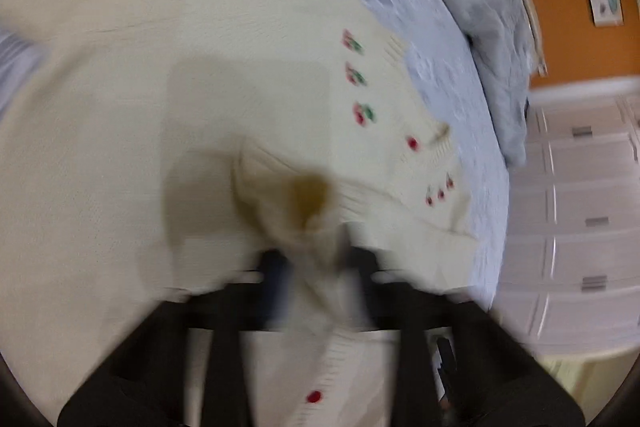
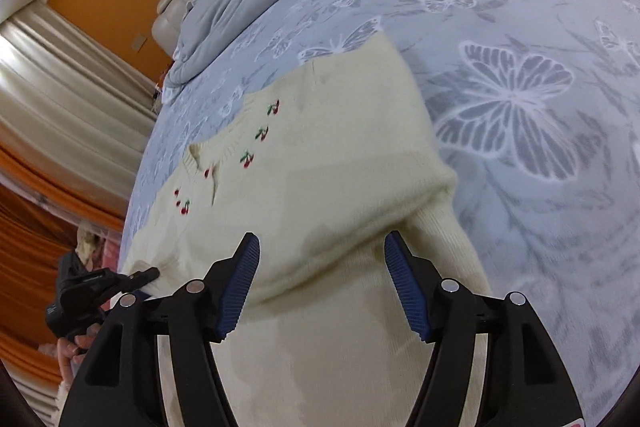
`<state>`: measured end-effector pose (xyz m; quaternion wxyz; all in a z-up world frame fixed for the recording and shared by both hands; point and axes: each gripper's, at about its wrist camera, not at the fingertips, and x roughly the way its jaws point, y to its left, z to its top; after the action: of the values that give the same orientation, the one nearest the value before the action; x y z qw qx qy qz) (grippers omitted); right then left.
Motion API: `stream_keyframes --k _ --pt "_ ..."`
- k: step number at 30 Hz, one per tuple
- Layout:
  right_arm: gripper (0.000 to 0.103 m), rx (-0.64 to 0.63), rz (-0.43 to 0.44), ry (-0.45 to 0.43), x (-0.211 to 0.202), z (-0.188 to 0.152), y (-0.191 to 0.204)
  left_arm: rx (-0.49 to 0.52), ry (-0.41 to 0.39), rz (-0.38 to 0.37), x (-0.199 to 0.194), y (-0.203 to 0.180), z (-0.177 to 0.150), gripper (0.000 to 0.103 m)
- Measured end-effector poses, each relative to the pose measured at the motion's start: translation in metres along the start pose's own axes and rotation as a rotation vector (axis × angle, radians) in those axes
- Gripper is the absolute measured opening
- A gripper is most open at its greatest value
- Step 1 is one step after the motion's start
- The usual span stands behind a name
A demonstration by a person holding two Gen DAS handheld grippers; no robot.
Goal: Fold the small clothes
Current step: 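Fold the sleeve across the cardigan front with the right gripper and release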
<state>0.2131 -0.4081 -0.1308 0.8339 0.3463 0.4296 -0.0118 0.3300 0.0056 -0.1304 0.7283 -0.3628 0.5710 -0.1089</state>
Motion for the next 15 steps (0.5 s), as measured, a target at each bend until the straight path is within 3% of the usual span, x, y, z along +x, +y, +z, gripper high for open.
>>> stream_keyframes --k 3,6,9,11,12,13,15 --pt "0.064 0.03 0.03 -0.018 0.008 0.003 0.011 0.087 -0.064 -0.043 -0.019 -0.026 0.013 0.01" --pt "0.064 0.021 0.069 -0.048 -0.002 0.003 0.021 0.204 -0.187 -0.117 -0.061 -0.053 0.029 0.01" --pt "0.063 0.05 0.085 -0.037 0.009 0.005 0.018 0.289 -0.263 -0.075 -0.079 -0.053 0.048 0.01" --pt "0.047 0.088 0.086 -0.024 0.022 0.006 0.012 0.295 -0.22 -0.03 -0.061 -0.036 0.058 0.01" --pt "0.012 0.109 0.073 -0.021 0.028 0.005 0.008 0.289 -0.206 0.024 -0.047 -0.025 0.061 0.01" --pt "0.002 0.119 0.05 -0.011 0.03 0.004 0.005 0.267 -0.175 0.087 -0.027 -0.007 0.06 0.01" --pt "0.002 0.137 0.068 -0.102 0.011 0.004 0.002 0.228 -0.138 0.137 -0.009 0.022 0.057 0.01"
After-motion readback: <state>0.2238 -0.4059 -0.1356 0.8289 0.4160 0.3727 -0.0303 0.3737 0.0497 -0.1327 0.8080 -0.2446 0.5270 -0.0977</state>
